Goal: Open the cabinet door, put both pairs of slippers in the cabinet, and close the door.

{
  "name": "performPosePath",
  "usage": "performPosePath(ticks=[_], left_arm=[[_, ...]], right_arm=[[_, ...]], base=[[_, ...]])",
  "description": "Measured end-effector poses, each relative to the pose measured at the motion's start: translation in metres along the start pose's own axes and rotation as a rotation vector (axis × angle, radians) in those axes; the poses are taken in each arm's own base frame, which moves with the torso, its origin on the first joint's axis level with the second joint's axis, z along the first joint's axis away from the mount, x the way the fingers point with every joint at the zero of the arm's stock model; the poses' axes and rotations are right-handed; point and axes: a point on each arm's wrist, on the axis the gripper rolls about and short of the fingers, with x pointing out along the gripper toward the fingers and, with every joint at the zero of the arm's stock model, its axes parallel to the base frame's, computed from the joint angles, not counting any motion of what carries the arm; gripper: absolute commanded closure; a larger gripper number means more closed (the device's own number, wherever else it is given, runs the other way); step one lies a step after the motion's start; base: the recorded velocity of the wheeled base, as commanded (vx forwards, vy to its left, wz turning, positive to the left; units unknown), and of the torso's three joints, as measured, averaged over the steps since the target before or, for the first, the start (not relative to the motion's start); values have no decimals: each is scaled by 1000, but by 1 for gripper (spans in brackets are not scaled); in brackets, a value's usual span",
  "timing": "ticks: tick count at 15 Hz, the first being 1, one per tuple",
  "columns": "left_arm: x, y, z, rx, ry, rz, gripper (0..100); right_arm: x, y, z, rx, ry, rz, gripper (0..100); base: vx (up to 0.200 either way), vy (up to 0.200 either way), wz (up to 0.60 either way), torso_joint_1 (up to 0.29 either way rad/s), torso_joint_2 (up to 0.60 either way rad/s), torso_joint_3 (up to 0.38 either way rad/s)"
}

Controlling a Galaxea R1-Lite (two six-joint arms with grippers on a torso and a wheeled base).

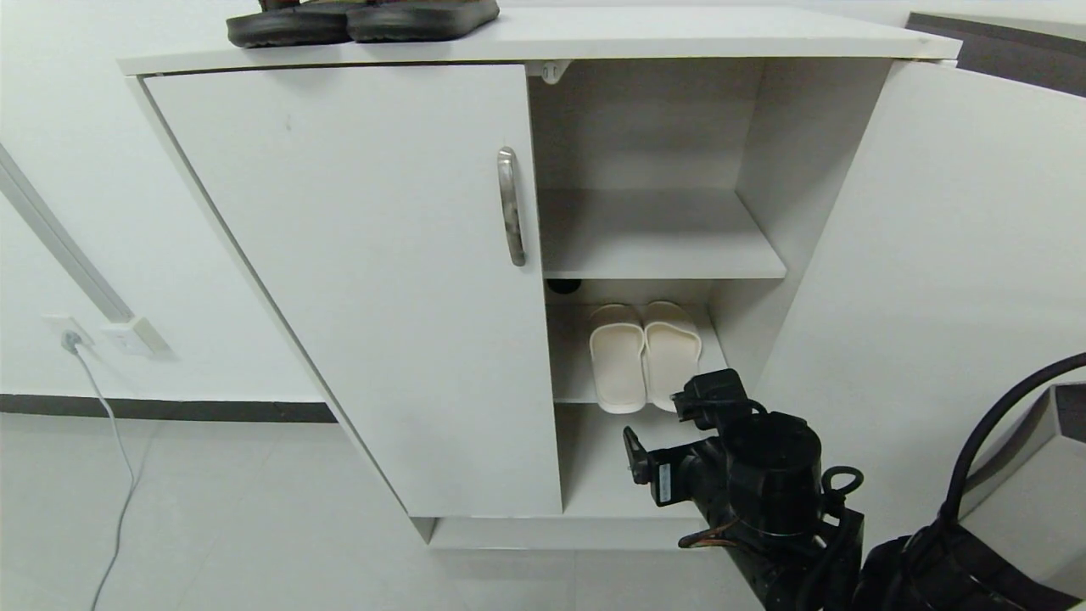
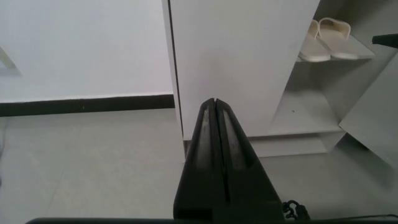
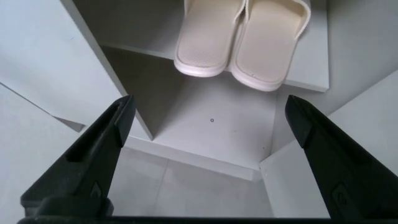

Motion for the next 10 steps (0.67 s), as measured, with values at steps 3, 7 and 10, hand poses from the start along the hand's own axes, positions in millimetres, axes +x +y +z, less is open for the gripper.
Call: performPosePath(ticks=[3,7,10], left_arm=[[0,0,0,0,0,-1,100],[0,0,0,0,-1,0,100],[0,0,0,0,-1,0,100]], right_arm=[[0,0,0,1,0,0,0],[0,0,-1,0,2,1,0],[0,0,-2,-2,5,1,0]], base=[[0,0,0,7,5,189],[0,0,0,2,1,126],[0,0,0,0,0,0]])
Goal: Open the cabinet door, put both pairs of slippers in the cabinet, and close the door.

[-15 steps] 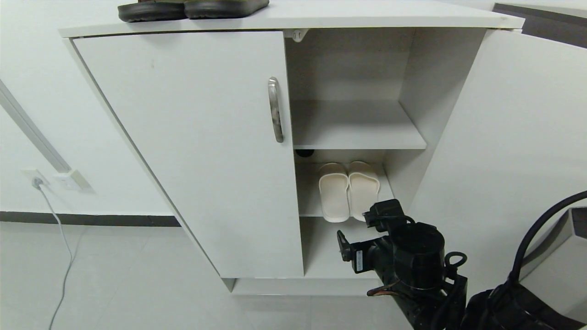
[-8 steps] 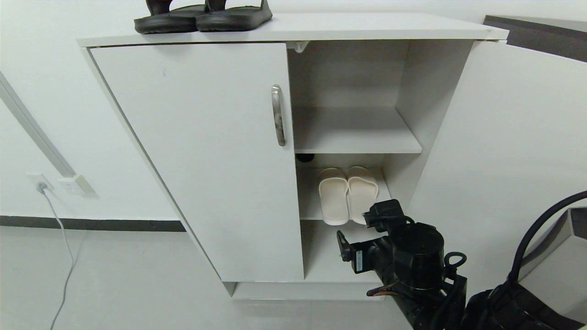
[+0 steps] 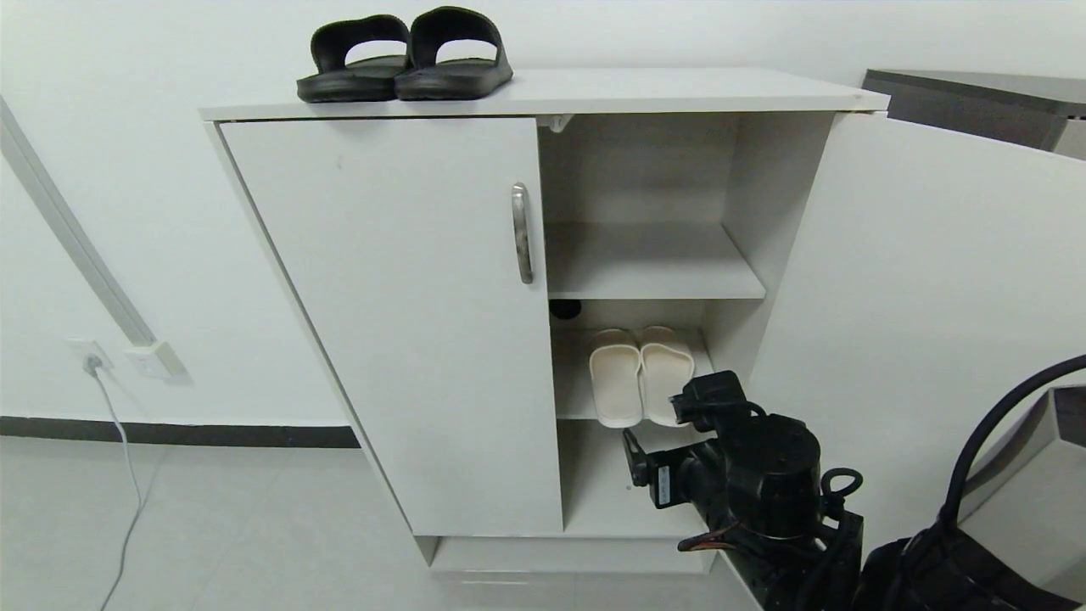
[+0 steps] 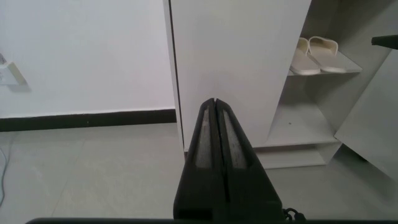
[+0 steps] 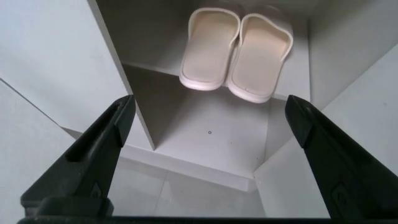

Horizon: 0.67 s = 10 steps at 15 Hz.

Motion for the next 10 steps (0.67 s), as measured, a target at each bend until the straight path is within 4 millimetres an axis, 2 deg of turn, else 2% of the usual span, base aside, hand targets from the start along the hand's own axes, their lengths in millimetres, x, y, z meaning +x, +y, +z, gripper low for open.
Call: performPosePath(ticks=[3,10], left_arm=[[0,0,0,0,0,0,100],[0,0,0,-2,1,-1,100]], right_arm=[[1,0,-1,-2,3,-1,0],[1,1,-1,7,-11,3,0]], base=[[0,0,0,0,0,0],[0,200,0,3,2,4]])
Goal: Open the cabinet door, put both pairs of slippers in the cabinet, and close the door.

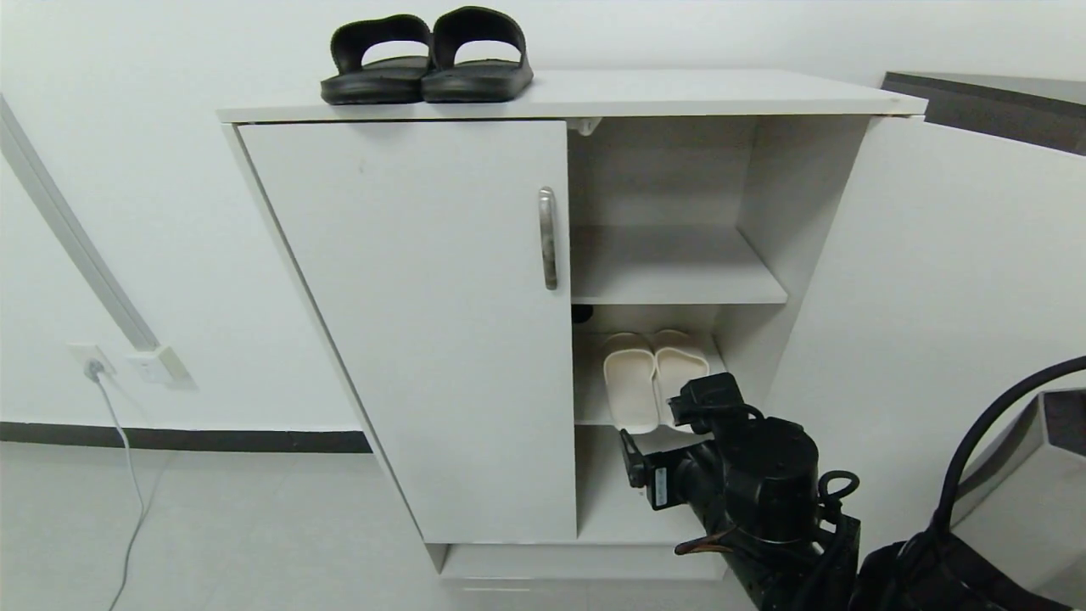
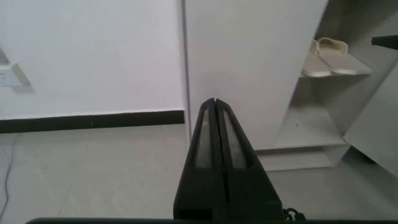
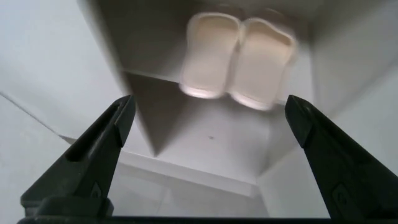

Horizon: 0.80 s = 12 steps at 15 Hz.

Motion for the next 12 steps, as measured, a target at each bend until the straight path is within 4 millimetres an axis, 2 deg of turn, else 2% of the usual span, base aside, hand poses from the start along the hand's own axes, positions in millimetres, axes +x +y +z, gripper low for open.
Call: performPosePath(ticks=[12], left_arm=[[0,0,0,0,-1,0,100]], right_arm=[[-2,-4,1,3,-13,-5,0]], base=[[0,200,0,2,2,2]])
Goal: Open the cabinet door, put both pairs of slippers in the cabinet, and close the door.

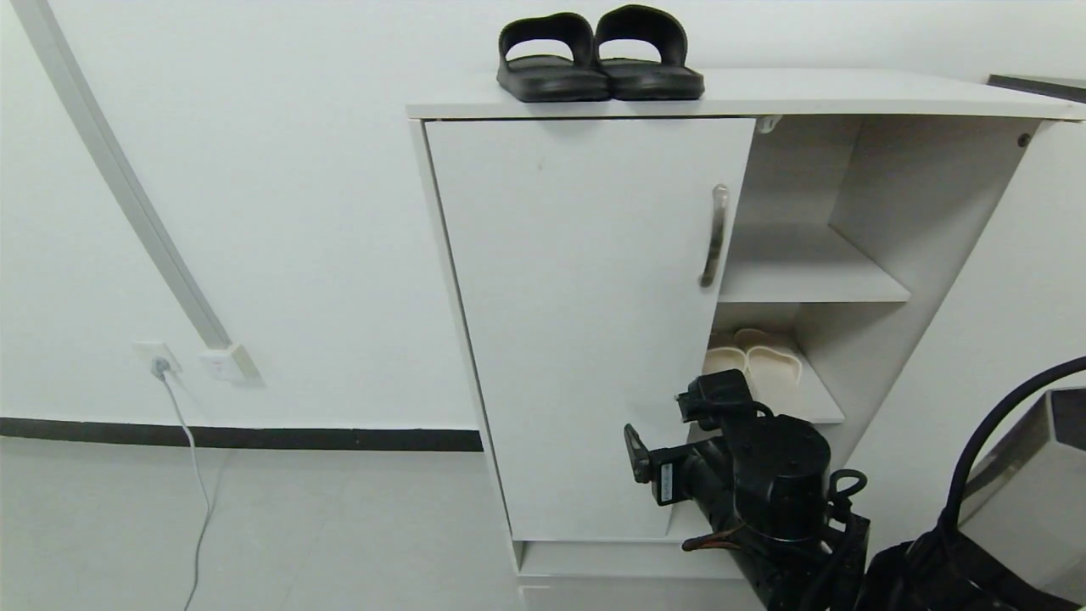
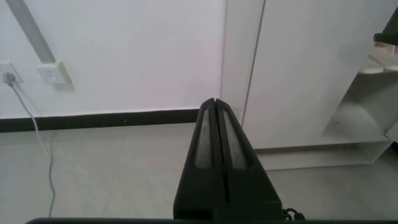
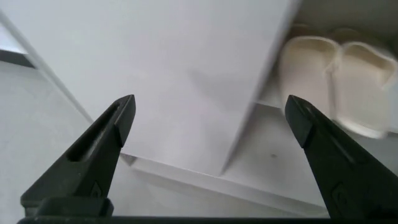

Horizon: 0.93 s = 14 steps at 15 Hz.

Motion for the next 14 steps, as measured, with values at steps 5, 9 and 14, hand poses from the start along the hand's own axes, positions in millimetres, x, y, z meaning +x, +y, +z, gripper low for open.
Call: performPosePath(ticks=[5,9,14], left_arm=[[0,0,0,0,0,0,100],[0,0,0,-1,0,1,100],[0,0,0,0,0,0,100]], right_arm=[[-2,-1,-2,-7,9,5,0],[-3,-1,-4,-10,13,6,0],[-3,-2,-5,-11,16,5,0]], base=[[0,40,0,0,0,1],[0,0,0,0,0,0],[0,0,0,0,0,0]])
